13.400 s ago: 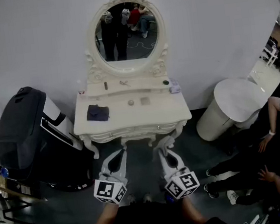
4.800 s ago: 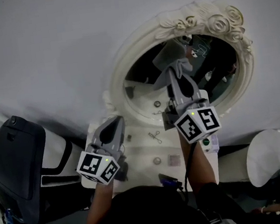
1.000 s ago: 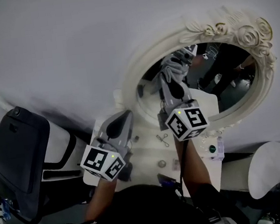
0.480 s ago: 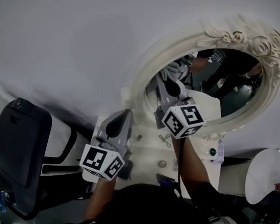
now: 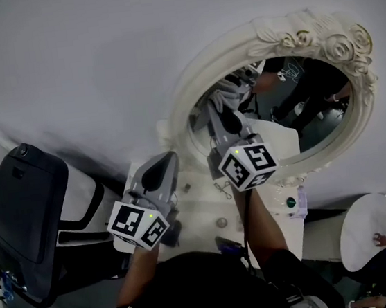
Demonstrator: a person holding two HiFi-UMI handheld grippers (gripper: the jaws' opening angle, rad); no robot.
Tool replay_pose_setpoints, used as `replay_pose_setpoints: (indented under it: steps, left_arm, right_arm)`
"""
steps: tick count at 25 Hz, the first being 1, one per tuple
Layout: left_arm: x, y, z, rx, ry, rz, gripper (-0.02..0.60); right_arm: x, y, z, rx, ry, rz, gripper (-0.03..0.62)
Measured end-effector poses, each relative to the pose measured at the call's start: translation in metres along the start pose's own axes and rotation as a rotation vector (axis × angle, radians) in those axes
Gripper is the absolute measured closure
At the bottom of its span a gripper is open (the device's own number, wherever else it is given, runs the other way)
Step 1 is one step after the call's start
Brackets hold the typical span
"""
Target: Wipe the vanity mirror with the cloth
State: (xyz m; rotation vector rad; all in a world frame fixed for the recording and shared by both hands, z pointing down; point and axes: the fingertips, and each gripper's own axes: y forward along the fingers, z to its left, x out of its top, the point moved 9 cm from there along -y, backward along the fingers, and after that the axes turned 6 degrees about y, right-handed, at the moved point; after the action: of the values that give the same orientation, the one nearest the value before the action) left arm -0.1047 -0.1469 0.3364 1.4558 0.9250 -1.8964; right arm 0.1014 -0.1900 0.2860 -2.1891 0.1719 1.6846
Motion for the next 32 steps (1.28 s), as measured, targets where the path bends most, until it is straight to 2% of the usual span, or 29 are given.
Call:
replay_pose_setpoints:
  steps: [3, 6, 11, 14, 21, 25, 32]
  left_arm:
    - [-0.001, 0.006, -0.009, -0.030, -0.009, 0.004, 0.584]
    - [-0.006, 0.018, -0.021, -0.097, -0.004, 0.012, 0.584]
    - [-0.016, 0.044, -0.055, -0.235, -0.060, 0.032, 0.584]
    - [-0.023, 0.060, -0.079, -0.303, -0.068, 0.045, 0.584]
    - [-0.040, 0.094, -0.135, -0.421, -0.083, 0.075, 0.584]
    - [-0.051, 0.112, -0.166, -0.469, -0.082, 0.098, 0.584]
    - [-0.065, 0.138, -0.197, -0.483, -0.057, 0.130, 0.584]
  right_arm:
    - [0.005, -0.020, -0.003, -0.034, -0.011, -0.013, 0.577]
    - [0.015, -0.048, -0.012, -0.089, -0.024, -0.035, 0.577]
    - [0.026, -0.117, -0.036, -0.262, -0.048, -0.073, 0.576]
    - [0.027, -0.158, -0.054, -0.358, -0.044, -0.084, 0.577]
    - [0.032, -0.238, -0.090, -0.514, -0.049, -0.097, 0.576]
    - [0.031, -0.270, -0.115, -0.567, -0.038, -0.096, 0.576]
    - [0.021, -0.290, -0.160, -0.582, -0.003, -0.081, 0.576]
